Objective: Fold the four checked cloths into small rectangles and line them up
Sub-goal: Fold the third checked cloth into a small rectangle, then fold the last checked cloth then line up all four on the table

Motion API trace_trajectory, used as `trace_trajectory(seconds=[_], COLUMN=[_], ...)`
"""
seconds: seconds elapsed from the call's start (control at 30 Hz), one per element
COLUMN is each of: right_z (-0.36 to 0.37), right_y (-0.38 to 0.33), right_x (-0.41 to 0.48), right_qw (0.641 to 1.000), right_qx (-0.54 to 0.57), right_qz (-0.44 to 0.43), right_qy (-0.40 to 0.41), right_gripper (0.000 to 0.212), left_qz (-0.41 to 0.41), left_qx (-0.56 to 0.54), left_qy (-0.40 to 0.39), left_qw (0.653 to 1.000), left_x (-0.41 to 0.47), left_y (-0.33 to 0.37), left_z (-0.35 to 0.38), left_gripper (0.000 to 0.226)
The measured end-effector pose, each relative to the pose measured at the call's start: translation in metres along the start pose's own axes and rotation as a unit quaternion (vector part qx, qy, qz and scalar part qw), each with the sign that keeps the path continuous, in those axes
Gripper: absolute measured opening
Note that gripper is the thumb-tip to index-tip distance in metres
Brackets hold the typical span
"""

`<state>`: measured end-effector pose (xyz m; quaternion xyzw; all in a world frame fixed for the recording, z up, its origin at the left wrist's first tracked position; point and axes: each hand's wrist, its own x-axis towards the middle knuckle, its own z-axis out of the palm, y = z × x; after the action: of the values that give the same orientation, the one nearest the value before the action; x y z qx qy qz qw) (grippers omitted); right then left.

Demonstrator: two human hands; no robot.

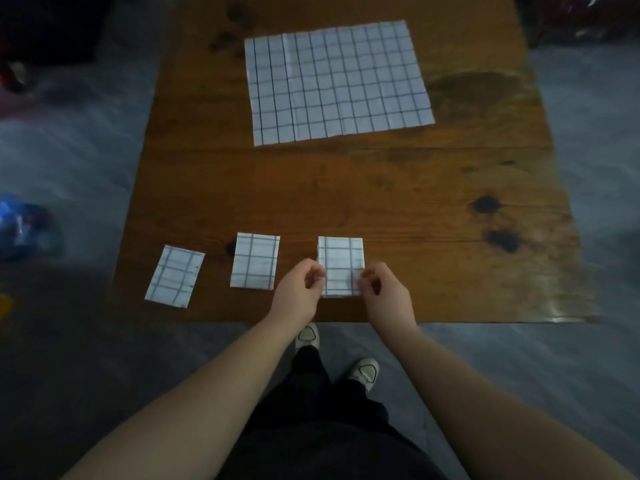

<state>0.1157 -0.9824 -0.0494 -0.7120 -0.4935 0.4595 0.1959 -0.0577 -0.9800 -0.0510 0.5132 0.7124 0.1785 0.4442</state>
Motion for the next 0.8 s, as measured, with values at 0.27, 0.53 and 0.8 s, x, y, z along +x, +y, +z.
trace_trajectory(seconds=[0.27,0.53,0.8], right_z=[0.017,0.022,0.011], right_y=[0.023,0.02,-0.004], right_x=[0.023,0.018,0.003], right_qw=[0.974,0.953,0.923], right_qx=[-0.212,-0.293,-0.366], right_qz=[-0.081,-0.08,-0.118], right_qy=[-0.006,0.007,-0.021], right_gripper=[0.018,0.019,0.028], left_qz=[0.045,0.093,0.132], left_qx=[0.104,0.246,0.309], left_qy=[-0.072,-0.062,-0.022], left_qw=[0.991,0.963,0.942], left_x=[0.027,0.022,0.0], left_y=[-0.017,-0.024,-0.02], left_z=[0.012,0.012,-0.012], left_gripper=[0.039,0.049,0.05])
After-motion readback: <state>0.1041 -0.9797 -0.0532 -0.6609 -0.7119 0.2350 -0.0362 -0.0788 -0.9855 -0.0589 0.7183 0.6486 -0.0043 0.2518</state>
